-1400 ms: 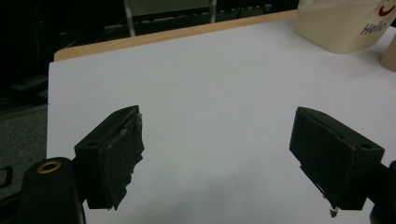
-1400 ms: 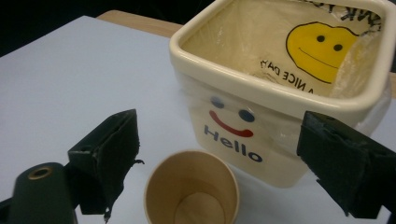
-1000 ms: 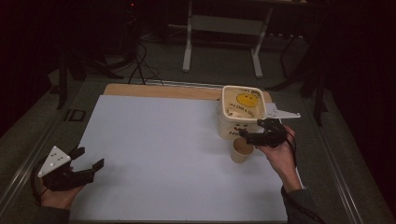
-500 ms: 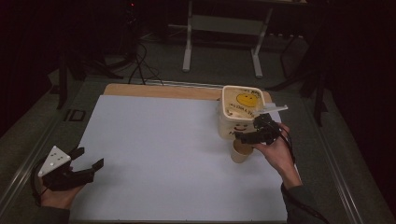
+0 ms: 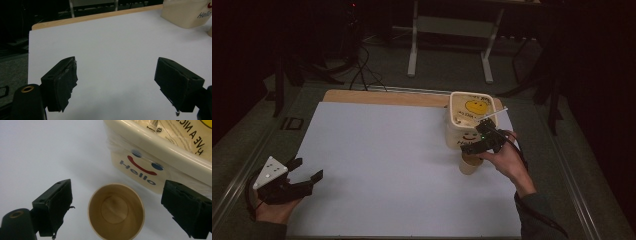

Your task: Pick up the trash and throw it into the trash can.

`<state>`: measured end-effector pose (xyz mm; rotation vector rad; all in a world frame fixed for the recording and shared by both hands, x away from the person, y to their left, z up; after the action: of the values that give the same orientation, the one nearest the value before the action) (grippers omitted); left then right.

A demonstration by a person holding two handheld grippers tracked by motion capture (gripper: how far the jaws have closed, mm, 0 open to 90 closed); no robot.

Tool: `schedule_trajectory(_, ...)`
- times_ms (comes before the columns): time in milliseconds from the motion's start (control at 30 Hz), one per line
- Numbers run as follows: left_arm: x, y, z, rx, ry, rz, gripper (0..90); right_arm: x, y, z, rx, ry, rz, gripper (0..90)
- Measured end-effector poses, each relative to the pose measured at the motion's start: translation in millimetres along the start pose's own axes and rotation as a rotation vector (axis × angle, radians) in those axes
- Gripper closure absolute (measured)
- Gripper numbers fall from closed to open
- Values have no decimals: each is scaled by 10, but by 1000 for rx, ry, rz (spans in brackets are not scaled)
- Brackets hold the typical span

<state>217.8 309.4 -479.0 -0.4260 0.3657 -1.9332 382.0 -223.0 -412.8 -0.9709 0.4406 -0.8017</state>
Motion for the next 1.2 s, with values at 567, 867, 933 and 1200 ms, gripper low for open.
schedule_trajectory(567,-6,0,-2,-2,-4,6,183,27,117,17,-165,69,26,92)
schedule_trajectory(867,-6,3,-3,-3,-4,5,182,33,179,-1,-211,91,17,87)
schedule_trajectory(933,-8,-1,-1,-1,-4,8,181,28,206,-12,-220,91,24,87)
schedule_trajectory(1200,-9,0,-2,-2,-6,6,180,19,276,-35,-236,100,10,86)
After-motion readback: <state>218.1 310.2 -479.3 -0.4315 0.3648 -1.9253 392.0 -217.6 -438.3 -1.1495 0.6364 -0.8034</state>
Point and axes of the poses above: each handheld gripper's, and its own axes: y roughly forward along the jaws, z roughly out of its top, x roughly to its right, the point moved 1 cm from there along y, roughly forward along the jaws, and after that the axes turned 6 degrees about -y, right-handed, at the moved point
